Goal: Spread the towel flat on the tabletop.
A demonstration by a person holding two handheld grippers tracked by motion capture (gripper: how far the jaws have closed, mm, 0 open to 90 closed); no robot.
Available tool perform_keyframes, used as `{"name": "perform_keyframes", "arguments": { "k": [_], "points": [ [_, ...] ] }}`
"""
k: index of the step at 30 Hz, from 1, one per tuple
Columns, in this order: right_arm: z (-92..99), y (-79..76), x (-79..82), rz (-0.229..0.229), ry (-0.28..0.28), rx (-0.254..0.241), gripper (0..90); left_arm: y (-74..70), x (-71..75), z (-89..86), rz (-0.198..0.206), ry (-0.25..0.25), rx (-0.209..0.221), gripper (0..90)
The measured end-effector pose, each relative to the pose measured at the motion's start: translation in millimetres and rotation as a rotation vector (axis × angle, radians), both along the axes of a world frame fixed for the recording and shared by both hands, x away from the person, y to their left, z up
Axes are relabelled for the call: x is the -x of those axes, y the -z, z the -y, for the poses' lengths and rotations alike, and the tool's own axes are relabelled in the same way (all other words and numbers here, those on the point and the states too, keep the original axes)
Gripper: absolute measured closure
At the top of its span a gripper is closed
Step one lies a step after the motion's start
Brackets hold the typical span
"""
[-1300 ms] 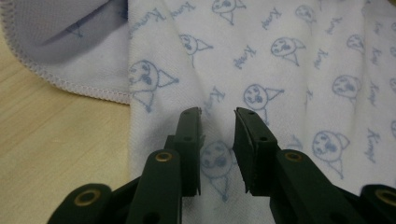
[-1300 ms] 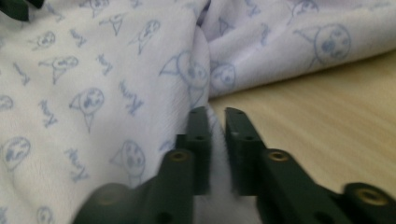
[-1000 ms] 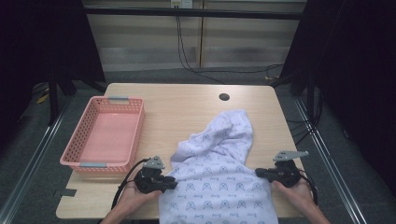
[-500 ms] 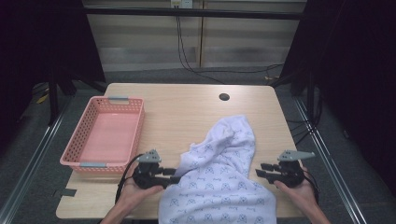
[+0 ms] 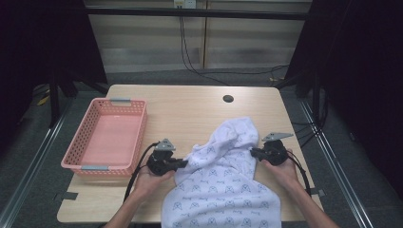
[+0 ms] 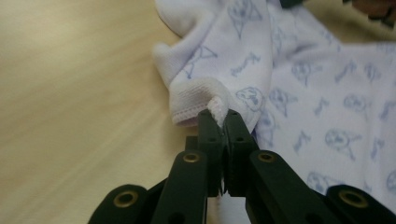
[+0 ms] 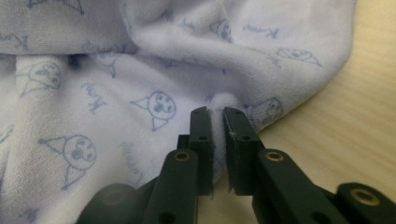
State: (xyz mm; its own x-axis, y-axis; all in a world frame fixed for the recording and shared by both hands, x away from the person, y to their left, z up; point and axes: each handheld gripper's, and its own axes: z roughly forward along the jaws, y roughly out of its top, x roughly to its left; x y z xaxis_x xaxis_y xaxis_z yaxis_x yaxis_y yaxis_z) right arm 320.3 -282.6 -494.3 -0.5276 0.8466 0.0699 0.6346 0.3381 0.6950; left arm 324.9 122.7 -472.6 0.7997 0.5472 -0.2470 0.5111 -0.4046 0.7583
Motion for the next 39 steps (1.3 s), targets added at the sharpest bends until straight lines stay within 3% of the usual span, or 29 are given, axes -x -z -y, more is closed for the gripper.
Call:
{"name": "perform_keyframes", "arguments": {
  "k": [5,7,9,11,14,15,17,19,21,22,23,24,25,26,27,28,30,32,33,35,37,38,39],
  "points": [
    [12.4,-39.0,-3.6,0.100,0.033,-0.022,84.9,-42.3,-19.4,-21.3,0.092,-0.083,0.070,88.3],
    [22.3,-71.2,-7.9,0.175,0.060,-0.055,84.8,-58.2,-24.3,-27.8,0.127,-0.116,0.099,88.3],
    [24.1,-76.7,-8.5,0.189,0.058,-0.063,84.8,-64.3,-25.1,-30.1,0.133,-0.123,0.127,88.3],
    [23.0,-83.1,-6.1,0.199,0.052,-0.085,84.8,-59.2,-18.9,-27.0,0.130,-0.099,0.084,88.2],
    [17.1,-72.2,6.4,0.161,0.000,-0.076,84.8,-40.2,-1.7,-27.1,0.073,-0.055,0.071,88.1],
    [14.5,-60.2,28.4,0.133,-0.039,-0.085,84.8,-34.8,6.9,-28.8,0.062,-0.036,0.059,88.0],
    [14.1,-56.8,37.1,0.125,-0.053,-0.092,84.8,-26.7,23.6,-32.9,0.036,-0.002,0.045,88.0],
    [15.1,-48.7,61.4,0.091,-0.072,-0.108,84.8,-19.6,42.8,-38.5,-0.014,0.032,0.047,87.9],
    [17.0,-41.2,84.5,0.068,-0.084,-0.102,84.8,-13.0,61.9,-41.0,-0.039,0.082,0.016,87.2],
    [19.0,-36.6,94.8,0.040,-0.095,-0.117,84.7,-8.6,72.3,-42.2,-0.073,0.112,0.012,86.4],
    [20.1,-29.6,105.5,0.012,-0.104,-0.121,84.5,-5.2,79.5,-42.4,-0.085,0.138,0.010,83.5],
    [19.7,-20.6,115.6,-0.032,-0.112,-0.085,83.1,-3.1,83.2,-42.5,-0.089,0.146,0.003,76.4],
    [19.7,-20.6,115.6,-0.032,-0.112,-0.085,83.1,-1.8,86.3,-42.2,-0.090,0.139,-0.001,76.4],
    [19.4,-17.4,118.9,-0.058,-0.110,-0.082,79.7,-2.2,86.2,-42.0,-0.081,0.142,-0.001,70.7],
    [19.5,-15.7,119.1,-0.050,-0.123,-0.073,75.6,-4.3,83.3,-41.8,-0.056,0.128,0.011,66.4],
    [22.2,-21.3,115.3,-0.021,-0.109,-0.108,67.7,-6.5,78.2,-43.2,-0.043,0.104,0.032,60.5],
    [23.9,-23.8,112.1,-0.002,-0.108,-0.122,65.3,-9.7,66.2,-44.9,-0.039,0.073,0.084,60.5],
    [27.4,-30.4,102.6,0.030,-0.090,-0.141,60.9,-11.3,49.8,-42.1,-0.028,0.039,0.085,61.5],
    [30.4,-33.0,86.8,0.048,-0.067,-0.142,59.6,-10.6,40.5,-38.9,-0.032,0.032,0.082,63.6],
    [30.7,-33.1,77.9,0.061,-0.051,-0.119,59.2,-5.7,18.2,-29.3,-0.014,-0.001,0.047,63.9],
    [34.2,-30.4,55.7,0.060,-0.017,-0.112,58.5,0.1,0.4,-23.0,-0.039,-0.026,0.062,64.4],
    [35.6,-28.6,44.8,0.065,-0.001,-0.098,58.1,2.4,-7.9,-19.5,-0.039,-0.042,0.047,65.1],
    [36.7,-26.3,34.3,0.068,0.012,-0.079,57.9,5.5,-17.3,-14.3,-0.035,-0.051,0.001,65.5]
  ]
}}
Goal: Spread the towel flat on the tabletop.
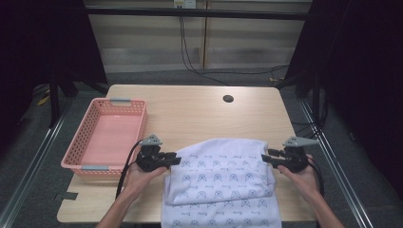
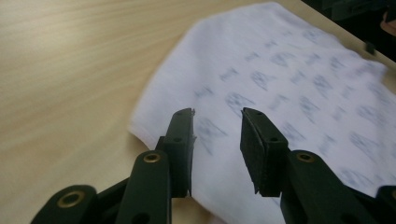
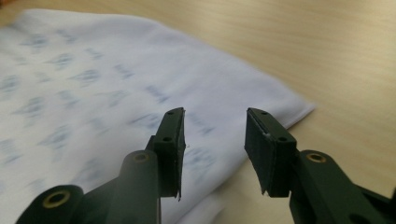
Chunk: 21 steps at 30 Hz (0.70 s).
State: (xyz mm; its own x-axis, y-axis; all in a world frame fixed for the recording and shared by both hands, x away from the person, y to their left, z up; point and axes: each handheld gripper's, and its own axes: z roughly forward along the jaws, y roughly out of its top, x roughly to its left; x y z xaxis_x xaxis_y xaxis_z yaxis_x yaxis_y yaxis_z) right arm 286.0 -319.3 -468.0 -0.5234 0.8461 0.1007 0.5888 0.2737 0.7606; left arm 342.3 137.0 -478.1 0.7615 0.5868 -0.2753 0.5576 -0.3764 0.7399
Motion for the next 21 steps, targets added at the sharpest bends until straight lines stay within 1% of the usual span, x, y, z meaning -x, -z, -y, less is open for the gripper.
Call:
{"name": "perform_keyframes", "arguments": {
  "k": [1,2,4,5,6,7,8,9,10,11,12,13,14,15,16,17,18,19,21],
  "points": [
    [1.4,3.8,-12.7,-0.010,0.008,0.007,57.2,2.0,-4.9,2.5,-0.009,0.001,-0.021,64.3],
    [2.1,6.0,-19.9,-0.018,0.011,0.009,57.0,4.7,-9.2,5.0,-0.008,-0.006,-0.018,64.3],
    [3.9,11.0,-35.8,-0.024,-0.002,0.021,56.6,9.2,-15.4,7.6,-0.002,-0.029,-0.001,62.5],
    [4.8,13.0,-42.9,-0.029,0.005,0.019,55.2,11.1,-17.6,8.1,-0.012,-0.032,0.010,60.0],
    [5.5,15.4,-48.3,-0.022,0.025,0.024,53.9,13.0,-18.5,10.1,-0.020,-0.031,-0.007,56.4],
    [6.7,19.6,-54.7,-0.033,0.039,0.031,52.0,14.8,-18.7,11.9,-0.016,-0.033,-0.044,53.7],
    [6.8,23.1,-59.3,-0.043,0.047,0.048,51.0,17.3,-19.0,13.0,-0.015,-0.036,-0.060,52.2],
    [6.9,26.1,-62.4,-0.045,0.061,0.060,50.7,19.1,-20.0,13.0,-0.023,-0.036,-0.060,52.1],
    [6.8,28.2,-64.8,-0.057,0.063,0.054,50.8,20.9,-21.1,13.1,-0.035,-0.049,-0.061,51.9],
    [5.7,30.6,-67.0,-0.061,0.063,0.058,53.3,22.4,-21.8,13.1,-0.045,-0.050,-0.068,52.4],
    [3.7,32.4,-67.9,-0.060,0.065,0.067,58.1,24.7,-22.7,12.1,-0.057,-0.049,-0.049,55.8],
    [1.5,34.4,-67.8,-0.073,0.053,0.066,62.2,26.5,-23.5,10.3,-0.094,-0.046,-0.014,63.1],
    [-1.3,35.3,-65.8,-0.068,0.052,0.071,71.3,26.7,-22.3,10.3,-0.085,-0.033,-0.024,71.3],
    [-1.4,34.3,-65.3,-0.085,0.036,0.054,78.9,25.8,-20.6,10.7,-0.073,-0.030,-0.024,77.5],
    [-2.8,31.1,-61.4,-0.071,0.027,0.047,86.0,21.8,-18.0,11.0,-0.053,-0.027,-0.003,82.9],
    [-2.8,31.1,-61.4,-0.071,0.027,0.047,86.0,18.0,-16.6,10.9,-0.042,-0.014,0.014,82.9],
    [-2.7,29.0,-59.8,-0.066,0.023,0.035,86.8,12.1,-13.4,12.5,-0.033,-0.009,0.047,83.7],
    [-2.9,21.3,-53.7,-0.041,0.014,0.007,87.2,2.6,-7.1,15.8,0.005,0.016,0.061,83.9],
    [-3.1,18.8,-51.3,-0.036,0.009,0.003,87.3,-9.7,5.8,24.1,0.040,0.070,0.092,84.1]
  ]
}}
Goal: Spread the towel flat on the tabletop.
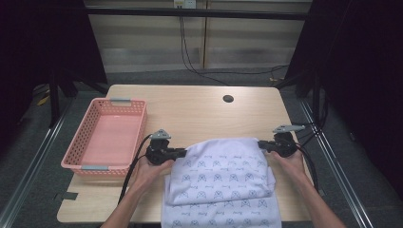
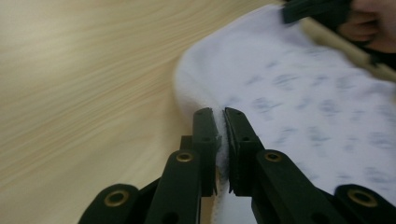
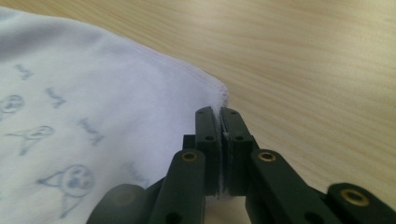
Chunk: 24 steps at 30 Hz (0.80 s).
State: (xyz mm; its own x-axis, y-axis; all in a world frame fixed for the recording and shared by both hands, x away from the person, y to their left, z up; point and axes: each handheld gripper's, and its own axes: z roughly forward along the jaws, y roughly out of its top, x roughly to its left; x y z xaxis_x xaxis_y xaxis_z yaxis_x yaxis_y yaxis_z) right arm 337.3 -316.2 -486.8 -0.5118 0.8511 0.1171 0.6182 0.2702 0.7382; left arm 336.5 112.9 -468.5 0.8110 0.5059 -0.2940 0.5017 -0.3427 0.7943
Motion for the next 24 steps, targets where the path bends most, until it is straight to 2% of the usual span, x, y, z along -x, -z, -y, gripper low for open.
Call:
{"name": "perform_keyframes", "arguments": {
  "k": [1,4,7,10,11,12,13,14,16,18,19,22,23,24],
  "points": [
    [-0.6,-3.2,3.6,0.005,-0.006,-0.003,87.3,-6.0,9.4,6.8,0.021,0.045,0.003,84.2],
    [0.0,-11.0,19.5,0.018,-0.023,-0.013,87.2,-14.9,40.9,26.2,0.055,0.175,-0.031,83.7],
    [0.9,-12.9,28.1,0.020,-0.024,-0.028,87.3,-5.8,65.9,38.6,0.040,0.268,-0.088,79.5],
    [0.1,-14.0,41.0,0.015,-0.043,-0.017,87.2,5.2,74.9,44.0,0.006,0.324,-0.119,69.4],
    [0.2,-14.1,44.3,0.014,-0.050,-0.011,87.1,6.8,75.7,45.0,-0.006,0.353,-0.118,68.4],
    [1.1,-13.7,48.3,0.015,-0.052,-0.014,87.1,6.0,75.3,44.8,-0.006,0.358,-0.119,66.3],
    [1.6,-13.2,49.8,0.014,-0.055,-0.017,87.1,4.4,73.0,43.9,-0.012,0.346,-0.094,64.5],
    [2.6,-12.2,51.9,0.010,-0.054,-0.018,87.1,2.6,70.6,43.0,-0.012,0.333,-0.087,62.8],
    [4.6,-10.2,51.8,0.006,-0.053,-0.021,87.0,-0.7,63.2,42.1,-0.002,0.272,-0.060,60.5],
    [4.7,-9.9,51.0,0.005,-0.049,-0.029,87.0,-1.1,55.1,44.9,-0.001,0.209,-0.079,58.7],
    [5.0,-9.8,49.8,0.006,-0.050,-0.031,86.9,0.8,50.9,46.7,-0.004,0.198,-0.076,56.8],
    [5.8,-9.8,48.2,0.006,-0.045,-0.039,86.8,9.0,43.7,54.8,-0.019,0.189,-0.093,50.0],
    [6.6,-9.8,48.0,0.007,-0.042,-0.040,86.6,12.4,43.3,57.8,-0.017,0.196,-0.107,49.1],
    [7.4,-9.7,47.8,0.006,-0.040,-0.045,86.5,15.9,42.9,61.4,-0.022,0.199,-0.143,49.5]
  ]
}}
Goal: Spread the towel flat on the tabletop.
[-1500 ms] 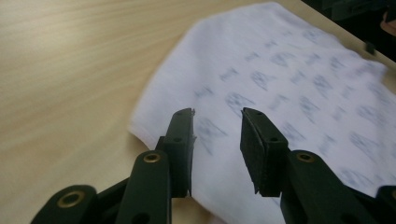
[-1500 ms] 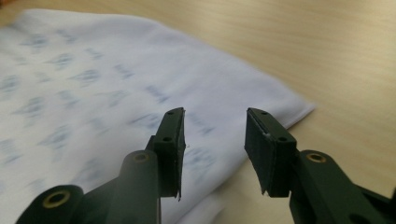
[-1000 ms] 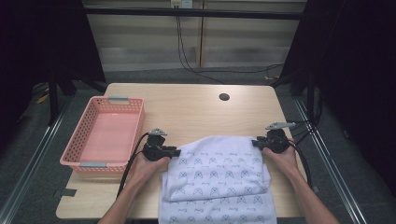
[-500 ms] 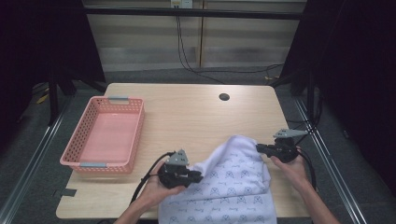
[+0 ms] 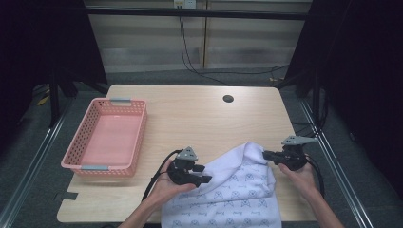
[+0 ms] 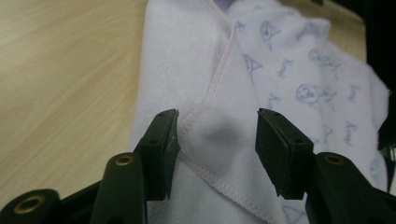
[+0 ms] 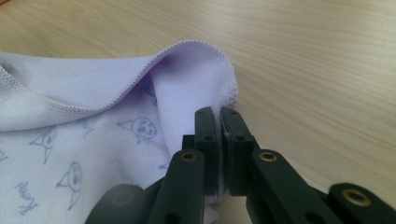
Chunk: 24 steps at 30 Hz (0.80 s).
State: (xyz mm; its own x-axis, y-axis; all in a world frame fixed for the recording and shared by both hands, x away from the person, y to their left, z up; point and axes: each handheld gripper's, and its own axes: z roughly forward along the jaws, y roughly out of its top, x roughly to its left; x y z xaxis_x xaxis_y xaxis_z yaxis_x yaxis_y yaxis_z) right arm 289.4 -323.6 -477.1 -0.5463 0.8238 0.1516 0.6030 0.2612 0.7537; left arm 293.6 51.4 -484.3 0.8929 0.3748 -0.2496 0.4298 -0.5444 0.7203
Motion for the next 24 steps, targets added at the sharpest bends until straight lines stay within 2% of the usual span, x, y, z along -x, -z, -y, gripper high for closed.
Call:
{"name": "perform_keyframes", "arguments": {
  "k": [1,2,3,4,5,6,7,8,10,14,17,20,22,24],
  "points": [
    [1.3,0.2,-0.4,0.000,0.004,0.001,86.5,3.3,-0.1,2.7,0.001,0.002,-0.028,50.1],
    [3.0,0.7,-1.1,-0.001,0.011,-0.008,86.5,5.8,0.1,4.4,-0.005,0.014,-0.046,55.6],
    [3.0,0.7,-1.1,-0.001,0.011,-0.008,86.5,7.6,1.2,5.5,0.020,0.012,-0.053,55.6],
    [3.3,0.7,-1.3,-0.001,0.012,-0.011,86.4,7.0,3.6,5.5,0.054,0.012,-0.066,63.4],
    [3.7,0.4,-1.1,0.000,0.013,-0.015,86.5,6.9,1.6,3.4,-0.001,0.050,-0.021,83.5],
    [3.7,0.4,-1.1,0.000,0.013,-0.015,86.5,5.5,0.5,1.0,-0.015,0.043,-0.005,83.5],
    [3.9,-0.5,-0.8,0.000,0.011,-0.017,86.5,3.6,-0.9,-2.6,0.001,0.020,0.003,85.1],
    [4.6,-2.4,-0.1,0.005,0.014,-0.022,86.5,2.0,-2.7,-5.8,-0.010,0.016,0.026,85.8],
    [6.8,-7.3,0.9,0.019,0.013,-0.036,86.7,-8.5,-6.7,-17.8,-0.002,-0.028,0.076,86.3],
    [13.3,-20.5,1.5,0.061,0.034,-0.069,86.7,-31.7,-13.9,-40.9,0.040,-0.090,0.161,86.6],
    [15.8,-33.0,-1.0,0.093,0.045,-0.091,86.8,-46.9,-21.1,-53.3,0.071,-0.131,0.184,86.6],
    [14.0,-50.4,-3.7,0.162,0.045,-0.129,86.9,-65.4,-30.3,-64.2,0.126,-0.164,0.188,86.6],
    [10.7,-62.4,-9.6,0.184,0.039,-0.125,86.9,-78.2,-38.6,-70.7,0.166,-0.197,0.178,86.6],
    [8.9,-74.0,-17.5,0.205,0.037,-0.129,86.9,-90.3,-49.0,-79.4,0.187,-0.239,0.193,86.7]
  ]
}}
